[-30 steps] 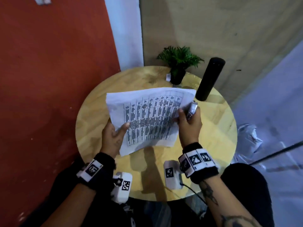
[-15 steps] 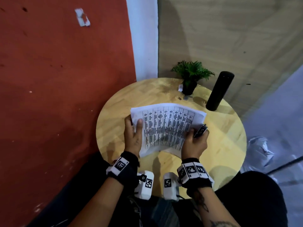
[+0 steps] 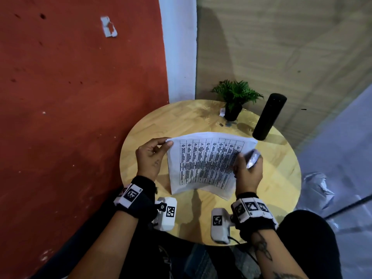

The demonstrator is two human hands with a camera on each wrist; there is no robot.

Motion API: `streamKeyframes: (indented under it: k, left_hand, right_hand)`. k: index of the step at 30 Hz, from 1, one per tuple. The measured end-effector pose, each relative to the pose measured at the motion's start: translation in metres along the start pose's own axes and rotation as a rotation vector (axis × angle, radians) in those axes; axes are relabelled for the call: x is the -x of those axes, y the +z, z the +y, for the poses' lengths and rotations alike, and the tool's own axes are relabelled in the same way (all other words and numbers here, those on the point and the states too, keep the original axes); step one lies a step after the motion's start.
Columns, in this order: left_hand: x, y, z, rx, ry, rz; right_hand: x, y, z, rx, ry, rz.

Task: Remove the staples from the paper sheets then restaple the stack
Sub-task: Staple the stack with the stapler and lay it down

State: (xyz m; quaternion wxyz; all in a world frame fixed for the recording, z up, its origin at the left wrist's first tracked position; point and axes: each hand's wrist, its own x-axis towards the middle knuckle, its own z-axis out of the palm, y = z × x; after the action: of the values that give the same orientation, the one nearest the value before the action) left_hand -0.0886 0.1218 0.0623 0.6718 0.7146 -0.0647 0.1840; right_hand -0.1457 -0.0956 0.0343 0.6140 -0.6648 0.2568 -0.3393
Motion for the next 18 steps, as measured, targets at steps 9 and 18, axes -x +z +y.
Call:
streamKeyframes:
  k: [9, 18]
  left_hand:
    - [0.007, 0.006, 0.005, 0.154, -0.083, -0.014]
    - [0.003, -0.001, 0.009, 0.140, -0.119, -0.064]
  right_hand:
    - [-0.018, 0.001, -0.019, -0.058, 0.009, -0.103]
    - [-0.001, 0.023, -0.092, 0.239, -0.734, -0.284]
